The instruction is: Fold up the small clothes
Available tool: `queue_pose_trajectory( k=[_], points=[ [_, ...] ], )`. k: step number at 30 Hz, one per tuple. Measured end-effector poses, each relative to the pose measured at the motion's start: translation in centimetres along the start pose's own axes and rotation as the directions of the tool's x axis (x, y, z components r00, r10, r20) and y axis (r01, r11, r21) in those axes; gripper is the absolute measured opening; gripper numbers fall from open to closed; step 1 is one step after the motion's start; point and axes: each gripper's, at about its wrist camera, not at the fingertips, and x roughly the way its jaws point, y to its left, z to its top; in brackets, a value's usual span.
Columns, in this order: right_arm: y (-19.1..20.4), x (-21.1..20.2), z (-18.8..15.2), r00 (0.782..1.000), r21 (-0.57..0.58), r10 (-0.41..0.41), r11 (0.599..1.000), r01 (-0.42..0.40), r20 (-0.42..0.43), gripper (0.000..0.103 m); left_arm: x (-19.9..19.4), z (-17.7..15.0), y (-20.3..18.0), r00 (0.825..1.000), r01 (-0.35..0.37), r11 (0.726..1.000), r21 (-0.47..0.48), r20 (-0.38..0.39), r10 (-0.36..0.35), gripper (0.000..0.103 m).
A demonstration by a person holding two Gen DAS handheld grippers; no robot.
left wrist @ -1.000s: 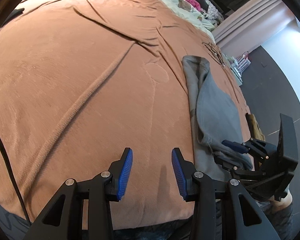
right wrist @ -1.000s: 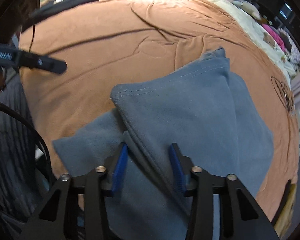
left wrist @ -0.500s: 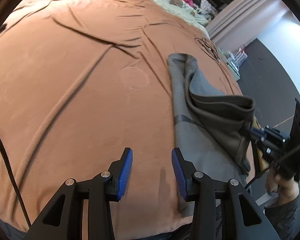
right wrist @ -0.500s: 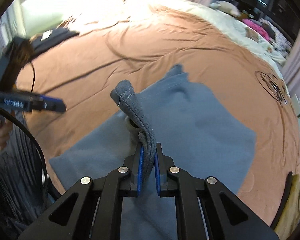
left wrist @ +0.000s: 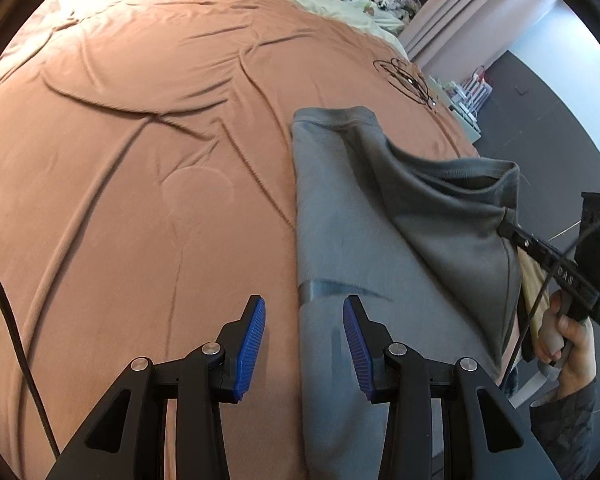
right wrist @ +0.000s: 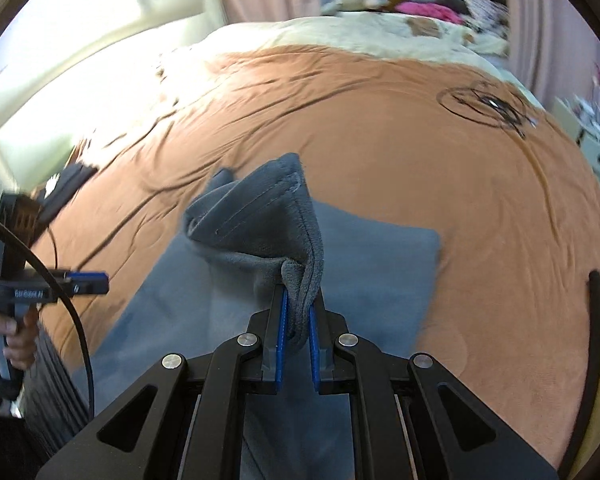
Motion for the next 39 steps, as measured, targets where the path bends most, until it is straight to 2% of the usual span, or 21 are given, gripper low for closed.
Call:
queue_pose_trajectory(
  k=[8,13,16,18,20,22,23,26,29,33,36,39],
  points=[
    [-6.8,4.8,-0.6,0.999,0.197,0.019,0.980,-0.013,-0.028,0.006,3.3,2.1,-0.6,0.998,-0.038,0.999,0.026,-0.039,0.039,0.043],
    [-7.4,6.3,-0.7,0.999,0.222,0.019,0.975,-0.010,-0.037,0.006,4.7,3.2,-0.9,0.997,-0.057,0.997,0.043,-0.054,0.060,0.043],
    [-8.1,6.7,-0.4,0.998,0.261,-0.010,0.965,0.026,-0.062,0.008,5.6,3.9,-0.7,0.995,-0.076,0.996,0.046,-0.066,0.078,0.043],
    [-8.2,6.5,-0.2,0.996,0.288,-0.040,0.955,0.063,-0.084,0.020,5.9,4.3,-0.6,0.995,-0.075,0.996,0.044,-0.068,0.078,0.043],
    [-8.3,6.0,0.2,0.995,0.304,-0.049,0.950,0.072,-0.083,0.044,5.9,4.9,-0.7,0.995,-0.080,0.995,0.050,-0.057,0.083,0.043],
    [-8.3,5.1,0.3,0.998,0.339,-0.011,0.940,0.030,-0.059,0.063,5.8,5.5,-1.0,0.995,-0.089,0.994,0.062,-0.043,0.092,0.043],
    [-8.4,4.7,0.3,0.999,0.346,-0.007,0.938,0.024,-0.050,0.065,5.7,5.8,-1.1,0.995,-0.093,0.993,0.067,-0.036,0.096,0.043],
    [-8.0,4.2,0.1,0.999,0.353,0.023,0.936,-0.006,-0.045,0.066,5.7,6.9,-1.8,0.996,-0.089,0.992,0.090,-0.018,0.090,0.043],
    [-7.4,5.2,-0.1,0.996,0.326,0.037,0.945,-0.007,-0.086,0.066,6.3,7.9,-3.1,0.997,-0.078,0.989,0.122,-0.016,0.081,0.043],
    [-6.9,7.0,0.2,0.989,0.278,-0.026,0.958,0.065,-0.144,0.066,7.7,9.1,-5.7,0.998,-0.048,0.979,0.199,-0.027,0.055,0.043],
    [-7.9,7.1,0.3,0.972,0.270,-0.165,0.941,0.206,-0.168,0.065,8.9,9.8,-7.8,0.998,-0.060,0.960,0.274,-0.015,0.066,0.043],
    [-9.8,6.4,0.2,0.978,0.337,-0.146,0.922,0.189,-0.150,0.060,10.3,10.4,-9.2,0.998,-0.036,0.949,0.314,-0.031,0.048,0.042]
  ],
)
